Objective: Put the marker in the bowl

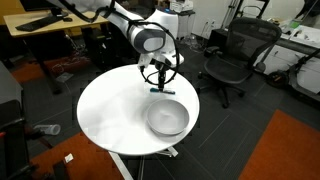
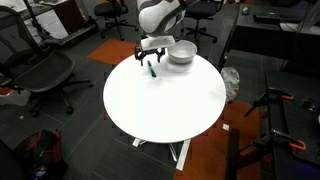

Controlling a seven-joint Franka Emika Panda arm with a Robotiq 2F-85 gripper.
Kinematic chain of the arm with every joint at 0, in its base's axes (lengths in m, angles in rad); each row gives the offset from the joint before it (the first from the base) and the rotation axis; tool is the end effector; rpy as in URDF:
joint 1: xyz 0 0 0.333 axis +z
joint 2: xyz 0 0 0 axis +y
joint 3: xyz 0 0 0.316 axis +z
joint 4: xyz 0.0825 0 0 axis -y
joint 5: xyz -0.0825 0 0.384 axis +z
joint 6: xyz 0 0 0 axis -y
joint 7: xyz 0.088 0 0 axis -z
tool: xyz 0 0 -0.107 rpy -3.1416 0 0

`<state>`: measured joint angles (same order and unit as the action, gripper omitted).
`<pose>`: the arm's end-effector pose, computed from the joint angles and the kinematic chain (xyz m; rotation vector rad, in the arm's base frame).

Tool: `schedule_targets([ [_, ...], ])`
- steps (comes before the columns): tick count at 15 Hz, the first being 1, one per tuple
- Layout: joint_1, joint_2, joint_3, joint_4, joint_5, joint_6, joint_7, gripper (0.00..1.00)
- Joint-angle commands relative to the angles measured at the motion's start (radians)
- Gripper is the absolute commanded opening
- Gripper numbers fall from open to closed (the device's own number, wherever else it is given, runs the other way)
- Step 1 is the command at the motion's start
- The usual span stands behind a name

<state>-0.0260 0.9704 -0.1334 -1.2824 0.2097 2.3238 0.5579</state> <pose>0.7484 -0.0908 0.1690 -2.8355 1.1868 -0.1063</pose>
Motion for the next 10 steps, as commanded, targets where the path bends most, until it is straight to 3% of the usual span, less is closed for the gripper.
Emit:
schedule_targets([
  [1,-0.016,0.06,-0.002,0.101,-0.004,-0.074,0.03,1.0],
  [10,-0.037,0.144,0.003,0.215,-0.006,-0.148,0.027,1.0],
])
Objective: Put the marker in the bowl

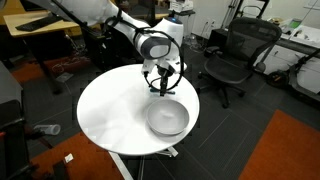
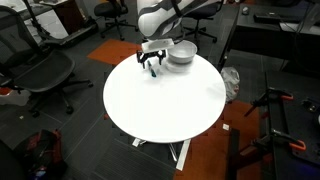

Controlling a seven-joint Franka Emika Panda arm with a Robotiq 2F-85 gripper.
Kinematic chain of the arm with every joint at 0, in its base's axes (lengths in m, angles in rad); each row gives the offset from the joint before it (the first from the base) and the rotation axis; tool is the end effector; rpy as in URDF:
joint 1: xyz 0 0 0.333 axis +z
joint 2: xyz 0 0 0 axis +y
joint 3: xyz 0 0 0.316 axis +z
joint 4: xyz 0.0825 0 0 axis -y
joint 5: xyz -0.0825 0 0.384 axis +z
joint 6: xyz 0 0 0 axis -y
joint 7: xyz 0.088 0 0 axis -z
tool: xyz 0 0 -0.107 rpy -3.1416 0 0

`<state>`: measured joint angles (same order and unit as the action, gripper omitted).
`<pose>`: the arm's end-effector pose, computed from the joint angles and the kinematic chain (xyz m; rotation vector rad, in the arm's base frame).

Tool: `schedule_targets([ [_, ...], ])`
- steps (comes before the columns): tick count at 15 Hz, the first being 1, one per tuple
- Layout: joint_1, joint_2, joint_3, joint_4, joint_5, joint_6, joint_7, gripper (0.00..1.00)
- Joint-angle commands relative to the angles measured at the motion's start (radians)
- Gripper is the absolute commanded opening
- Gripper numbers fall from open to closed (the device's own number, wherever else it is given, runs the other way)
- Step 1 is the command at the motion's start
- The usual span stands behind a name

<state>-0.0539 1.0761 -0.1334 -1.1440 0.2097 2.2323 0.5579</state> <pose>0.7563 -0.1056 0.1420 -2.8436 1.2050 -0.0185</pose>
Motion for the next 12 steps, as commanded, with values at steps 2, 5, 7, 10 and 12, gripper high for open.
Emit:
schedule_targets([
  [2,-0.011,0.053,0.003,0.098,-0.008,-0.072,0.027,0.74],
  [5,-0.014,0.072,0.004,0.125,-0.008,-0.088,0.028,0.52],
  [7,-0.017,0.083,0.005,0.142,-0.007,-0.099,0.027,0.36],
  [10,-0.017,0.093,0.006,0.164,-0.008,-0.117,0.034,0.12],
  [12,-0.02,0.099,0.007,0.179,-0.008,-0.127,0.033,0.01],
])
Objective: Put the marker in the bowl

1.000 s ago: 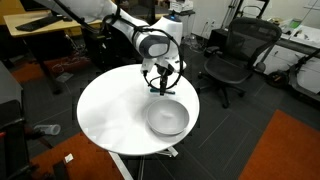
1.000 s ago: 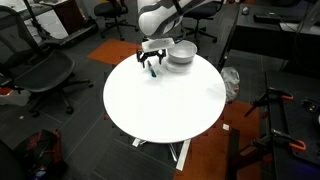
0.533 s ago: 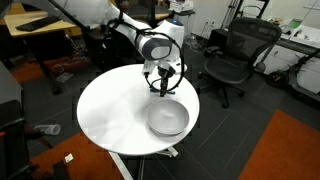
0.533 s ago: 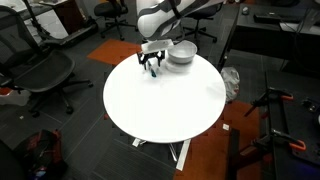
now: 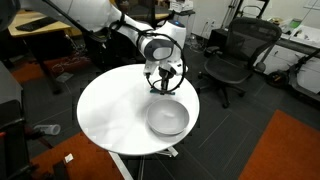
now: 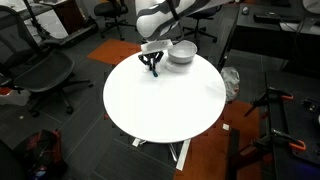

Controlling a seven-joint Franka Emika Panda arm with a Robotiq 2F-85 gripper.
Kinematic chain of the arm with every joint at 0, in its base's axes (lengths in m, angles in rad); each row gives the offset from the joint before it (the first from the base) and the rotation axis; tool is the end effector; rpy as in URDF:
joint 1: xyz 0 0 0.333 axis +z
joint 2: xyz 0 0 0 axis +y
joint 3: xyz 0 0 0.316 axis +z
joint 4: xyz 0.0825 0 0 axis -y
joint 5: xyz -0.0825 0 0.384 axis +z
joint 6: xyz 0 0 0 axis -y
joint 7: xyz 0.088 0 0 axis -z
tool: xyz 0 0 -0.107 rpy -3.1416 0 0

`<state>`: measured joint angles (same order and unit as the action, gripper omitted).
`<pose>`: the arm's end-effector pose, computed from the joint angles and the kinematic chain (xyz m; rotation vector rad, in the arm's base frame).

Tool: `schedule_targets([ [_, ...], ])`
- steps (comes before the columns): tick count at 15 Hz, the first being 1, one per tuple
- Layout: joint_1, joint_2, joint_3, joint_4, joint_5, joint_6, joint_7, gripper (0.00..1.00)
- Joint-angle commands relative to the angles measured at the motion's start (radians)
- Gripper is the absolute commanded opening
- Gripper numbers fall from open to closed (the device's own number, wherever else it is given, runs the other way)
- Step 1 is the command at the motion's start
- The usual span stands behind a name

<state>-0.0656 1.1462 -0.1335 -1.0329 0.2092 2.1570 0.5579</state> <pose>0.7634 -0.1090 0.1311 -2.8511 1.2003 0.0347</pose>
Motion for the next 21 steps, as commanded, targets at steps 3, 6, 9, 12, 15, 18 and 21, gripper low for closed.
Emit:
schedule_targets([
  [3,-0.008,0.018,0.008,0.069,-0.014,-0.068,0.015,0.05],
  [6,0.0,-0.015,0.003,0.037,-0.03,-0.059,-0.01,0.05],
  [9,0.013,-0.065,-0.008,-0.017,-0.049,-0.043,-0.036,0.05],
  [12,0.022,-0.118,-0.011,-0.063,-0.071,-0.018,-0.051,0.05],
  [15,0.027,-0.183,-0.008,-0.121,-0.095,0.003,-0.063,0.05],
  [18,0.031,-0.268,-0.012,-0.208,-0.112,0.031,-0.08,0.05],
  [21,0.028,-0.352,-0.019,-0.297,-0.126,0.064,-0.095,0.05],
])
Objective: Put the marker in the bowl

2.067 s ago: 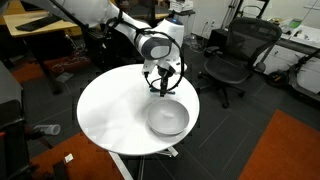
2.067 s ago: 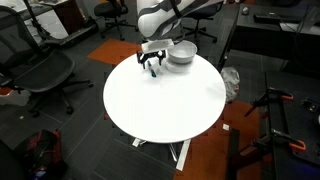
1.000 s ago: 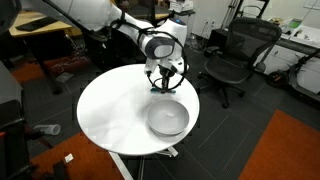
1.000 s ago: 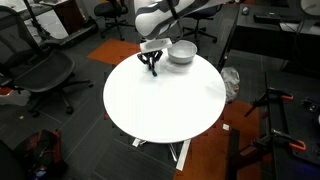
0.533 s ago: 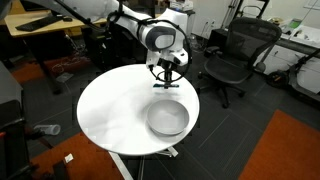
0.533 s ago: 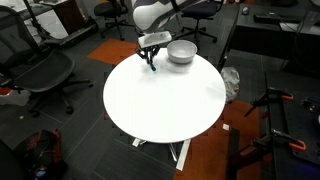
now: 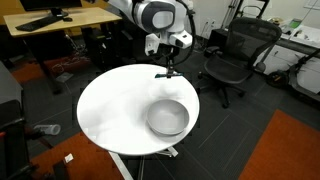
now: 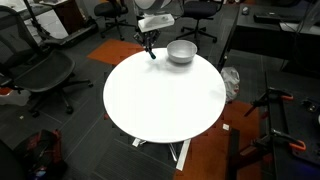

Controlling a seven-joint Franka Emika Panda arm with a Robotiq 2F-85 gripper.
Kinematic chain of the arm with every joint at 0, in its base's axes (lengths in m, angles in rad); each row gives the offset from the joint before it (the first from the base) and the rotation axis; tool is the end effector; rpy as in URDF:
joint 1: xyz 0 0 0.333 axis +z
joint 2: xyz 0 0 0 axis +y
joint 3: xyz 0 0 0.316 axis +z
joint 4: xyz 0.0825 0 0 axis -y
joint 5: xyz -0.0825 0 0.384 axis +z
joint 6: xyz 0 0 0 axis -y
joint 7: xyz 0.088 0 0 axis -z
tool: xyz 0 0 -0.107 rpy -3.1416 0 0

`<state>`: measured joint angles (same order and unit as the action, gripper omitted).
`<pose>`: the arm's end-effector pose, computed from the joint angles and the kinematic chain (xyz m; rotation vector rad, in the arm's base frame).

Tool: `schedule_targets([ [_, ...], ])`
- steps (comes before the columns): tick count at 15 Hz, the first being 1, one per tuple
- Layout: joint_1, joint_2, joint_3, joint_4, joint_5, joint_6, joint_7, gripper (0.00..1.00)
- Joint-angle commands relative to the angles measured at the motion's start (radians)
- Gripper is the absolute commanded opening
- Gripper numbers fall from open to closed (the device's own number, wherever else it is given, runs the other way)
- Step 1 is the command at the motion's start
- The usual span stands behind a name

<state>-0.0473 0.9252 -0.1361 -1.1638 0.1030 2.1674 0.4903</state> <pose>0.7659 -0.1056 0.2427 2.9594 -1.0295 0.1379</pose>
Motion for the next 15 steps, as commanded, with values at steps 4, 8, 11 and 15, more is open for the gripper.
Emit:
schedule_targets([
  [4,0.003,-0.234,-0.032,-0.291,-0.031,0.112,-0.04,0.05],
  [8,-0.01,-0.312,-0.048,-0.4,-0.026,0.172,-0.035,0.05],
  [11,-0.024,-0.354,-0.062,-0.466,-0.022,0.211,-0.027,0.05],
  [15,-0.046,-0.396,-0.085,-0.545,-0.014,0.27,-0.015,0.05],
])
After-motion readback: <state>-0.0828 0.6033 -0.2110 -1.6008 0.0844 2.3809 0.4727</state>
